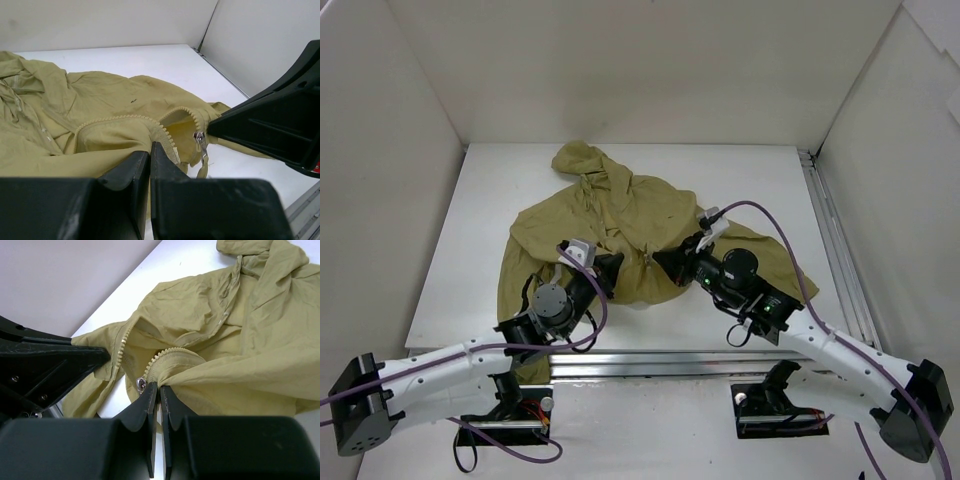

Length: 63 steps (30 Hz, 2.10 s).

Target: Zip up the jacket

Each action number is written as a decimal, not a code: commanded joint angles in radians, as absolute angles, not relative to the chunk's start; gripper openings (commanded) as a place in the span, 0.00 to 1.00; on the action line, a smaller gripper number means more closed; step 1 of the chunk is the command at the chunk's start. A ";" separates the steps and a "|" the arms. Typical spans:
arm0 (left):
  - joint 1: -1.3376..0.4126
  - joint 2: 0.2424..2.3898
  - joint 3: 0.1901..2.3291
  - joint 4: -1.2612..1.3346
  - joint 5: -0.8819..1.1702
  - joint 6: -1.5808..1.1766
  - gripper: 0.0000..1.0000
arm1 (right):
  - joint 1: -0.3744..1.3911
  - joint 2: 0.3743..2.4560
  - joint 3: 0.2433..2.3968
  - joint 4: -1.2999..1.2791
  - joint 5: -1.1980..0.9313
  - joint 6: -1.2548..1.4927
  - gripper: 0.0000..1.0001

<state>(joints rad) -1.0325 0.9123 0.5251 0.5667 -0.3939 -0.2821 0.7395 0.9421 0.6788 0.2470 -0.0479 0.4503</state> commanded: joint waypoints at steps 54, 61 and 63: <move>-1.026 1.088 0.469 1.121 -0.451 0.000 0.00 | 0.755 1.045 0.779 0.339 -0.041 0.502 0.00; -1.026 1.094 0.474 1.117 -0.453 0.000 0.00 | 0.762 1.049 0.785 0.345 -0.035 0.509 0.00; -1.026 1.100 0.477 1.117 -0.446 -0.002 0.00 | 0.769 1.049 0.787 0.345 -0.031 0.511 0.00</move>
